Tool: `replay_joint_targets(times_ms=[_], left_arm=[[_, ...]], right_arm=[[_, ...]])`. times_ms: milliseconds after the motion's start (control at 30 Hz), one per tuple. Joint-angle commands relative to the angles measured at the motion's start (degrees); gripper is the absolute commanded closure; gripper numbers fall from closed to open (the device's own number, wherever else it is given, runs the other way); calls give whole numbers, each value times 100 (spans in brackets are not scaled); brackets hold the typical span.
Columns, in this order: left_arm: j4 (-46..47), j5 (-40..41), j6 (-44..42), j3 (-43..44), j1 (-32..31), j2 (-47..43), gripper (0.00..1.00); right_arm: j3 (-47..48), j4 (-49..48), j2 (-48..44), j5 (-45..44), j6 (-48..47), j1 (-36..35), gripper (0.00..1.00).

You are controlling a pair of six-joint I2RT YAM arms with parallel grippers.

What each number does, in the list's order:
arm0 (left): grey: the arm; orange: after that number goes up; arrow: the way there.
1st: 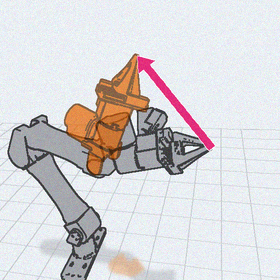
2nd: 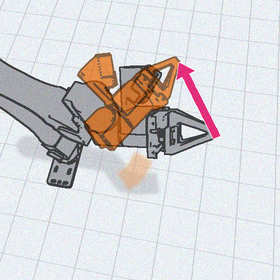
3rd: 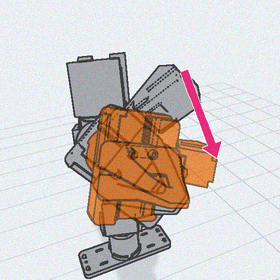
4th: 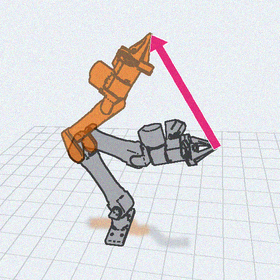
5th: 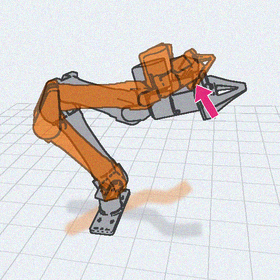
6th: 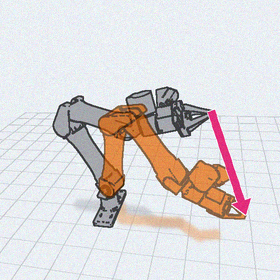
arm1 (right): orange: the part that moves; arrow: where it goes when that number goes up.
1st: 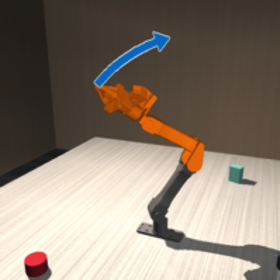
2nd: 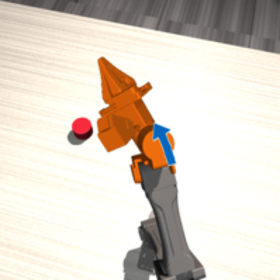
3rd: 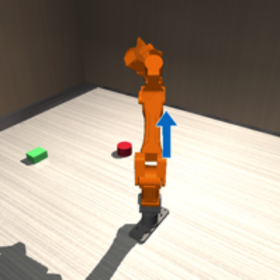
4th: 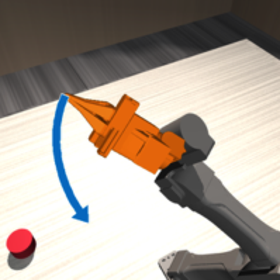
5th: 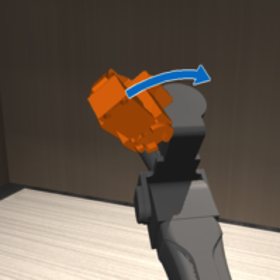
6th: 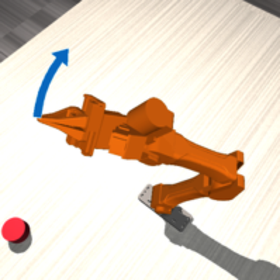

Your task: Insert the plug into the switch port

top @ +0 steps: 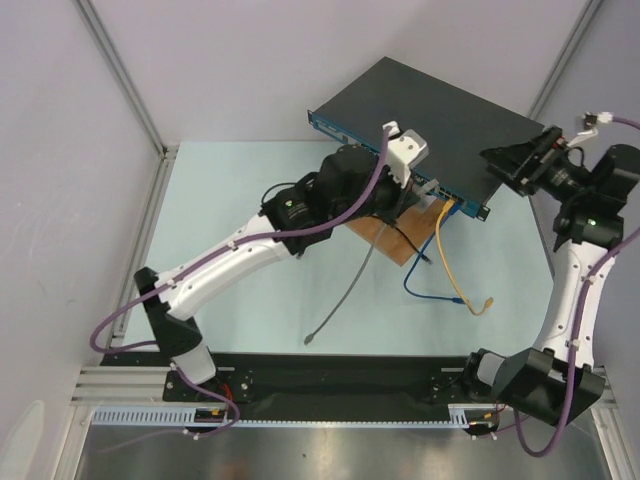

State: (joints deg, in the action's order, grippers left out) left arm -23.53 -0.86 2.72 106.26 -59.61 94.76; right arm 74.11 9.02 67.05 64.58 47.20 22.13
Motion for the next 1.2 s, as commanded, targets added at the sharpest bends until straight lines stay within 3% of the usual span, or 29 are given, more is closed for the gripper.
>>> replay_joint_targets(times_ms=[0, 67, 200, 667, 1067, 1167], left_arm=[[-1161, 569, 999, 921, -112, 611, 99], [-1547, 666, 1256, 1482, -112, 859, 100], [-1655, 964, 1582, 1820, -191, 1255, 100], [-706, 904, 1521, 1072, -252, 1326, 100], [-539, 956, 1547, 1204, -244, 1501, 100], [-539, 956, 1539, 1231, -244, 1563, 100]], right_arm=[[332, 1496, -104, -577, -1317, 746, 11], [368, 2076, -122, -946, -1739, 976, 10], [35, 2315, -165, -1052, -1846, 1372, 0], [-1161, 567, 177, -411, -308, 1004, 2], [-1302, 66, 353, -630, 87, 450, 30], [-1328, -66, 344, -648, 210, 389, 43]])
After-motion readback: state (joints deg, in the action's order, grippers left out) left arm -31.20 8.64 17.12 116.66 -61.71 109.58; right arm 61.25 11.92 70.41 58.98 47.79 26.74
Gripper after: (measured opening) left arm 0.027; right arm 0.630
